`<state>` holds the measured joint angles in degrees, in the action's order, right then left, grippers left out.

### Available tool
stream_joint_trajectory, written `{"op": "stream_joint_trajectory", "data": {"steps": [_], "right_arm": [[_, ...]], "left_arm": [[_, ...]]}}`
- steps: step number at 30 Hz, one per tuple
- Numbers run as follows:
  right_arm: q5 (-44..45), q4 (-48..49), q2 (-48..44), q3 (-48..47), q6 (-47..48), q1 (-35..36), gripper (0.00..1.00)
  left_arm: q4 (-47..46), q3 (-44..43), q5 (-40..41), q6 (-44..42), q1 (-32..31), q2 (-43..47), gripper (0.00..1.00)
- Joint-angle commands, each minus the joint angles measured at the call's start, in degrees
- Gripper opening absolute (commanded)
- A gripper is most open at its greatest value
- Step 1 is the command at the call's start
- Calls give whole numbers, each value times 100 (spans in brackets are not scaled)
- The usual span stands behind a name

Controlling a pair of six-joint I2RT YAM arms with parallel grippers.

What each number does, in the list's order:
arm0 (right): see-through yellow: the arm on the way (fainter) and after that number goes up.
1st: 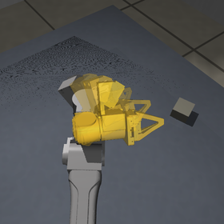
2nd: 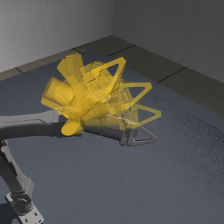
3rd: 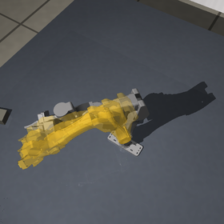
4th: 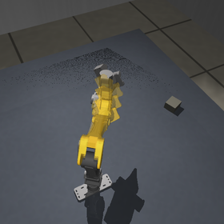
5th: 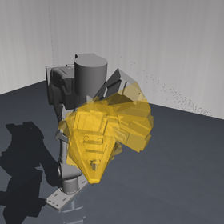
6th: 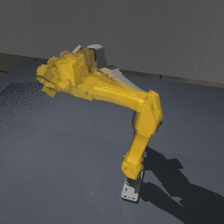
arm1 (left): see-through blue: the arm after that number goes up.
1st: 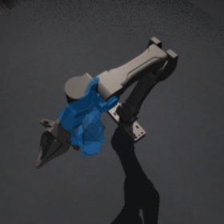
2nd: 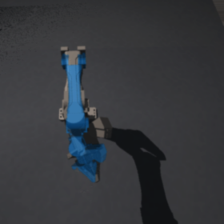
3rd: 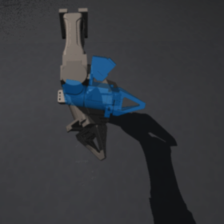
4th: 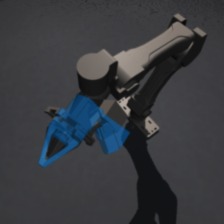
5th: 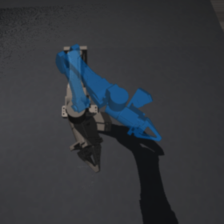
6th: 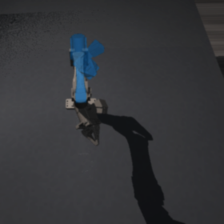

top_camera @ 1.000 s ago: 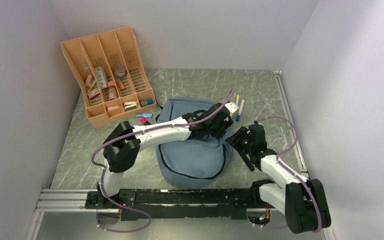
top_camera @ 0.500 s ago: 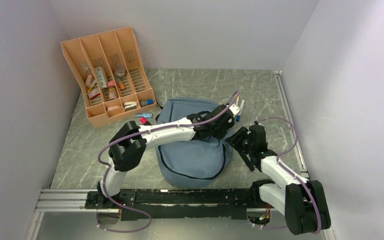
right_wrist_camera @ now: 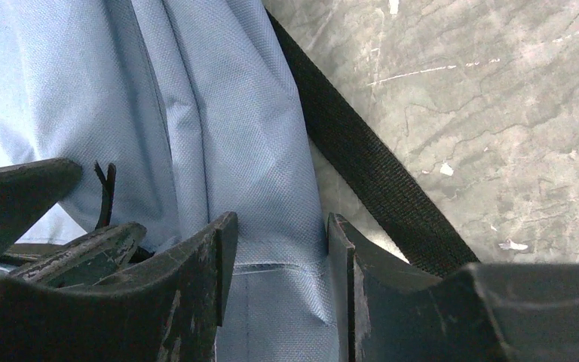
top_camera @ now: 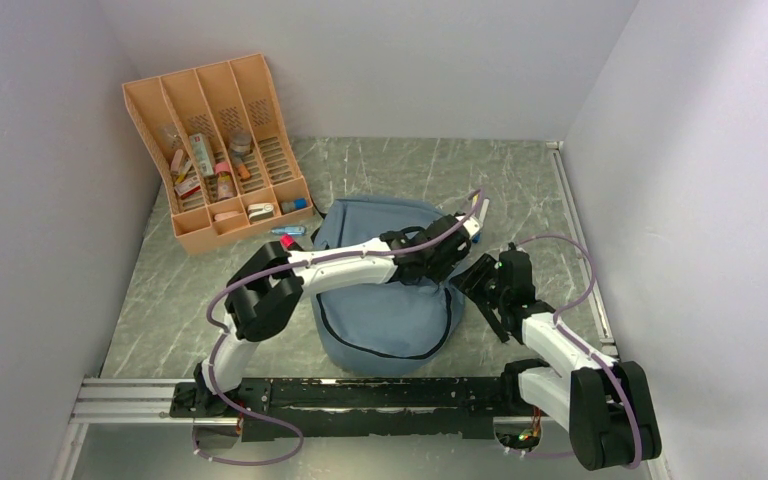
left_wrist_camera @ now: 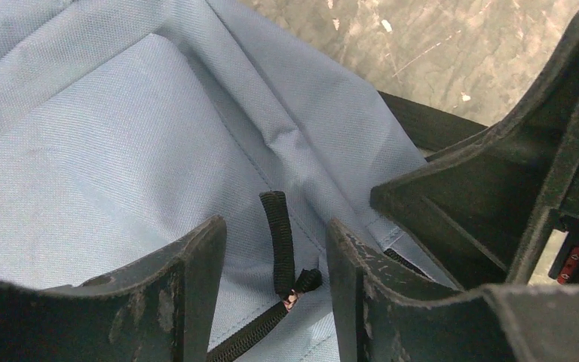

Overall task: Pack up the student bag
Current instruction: Unzip the student bag at the center of the board.

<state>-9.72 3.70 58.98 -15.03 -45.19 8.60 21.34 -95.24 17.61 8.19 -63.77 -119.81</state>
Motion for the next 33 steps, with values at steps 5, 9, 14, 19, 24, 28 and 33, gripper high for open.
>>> {"op": "stream_joint_trajectory", "data": {"steps": [5, 9, 14, 19, 24, 28, 33], "right_arm": [[-206, 148, -62, 96, -36, -43, 50], [-206, 148, -76, 104, -43, -46, 50], [-215, 157, -56, 114, -38, -48, 50], [-233, 157, -29, 105, -9, -54, 50], [-239, 182, 7, 105, -7, -60, 50], [-250, 209, 34, 94, -16, -60, 50], [-259, 198, 53, 64, -5, -69, 50]], "left_arm": [[161, -283, 614, -269, -66, -201, 55], [194, -332, 687, -333, -70, -290, 54], [186, -359, 687, -360, -87, -356, 53], [218, -405, 798, -394, -110, -445, 51], [208, -416, 875, -448, -128, -457, 35], [173, -416, 907, -428, -129, -379, 17], [136, -417, 915, -364, -128, -238, 5]]}}
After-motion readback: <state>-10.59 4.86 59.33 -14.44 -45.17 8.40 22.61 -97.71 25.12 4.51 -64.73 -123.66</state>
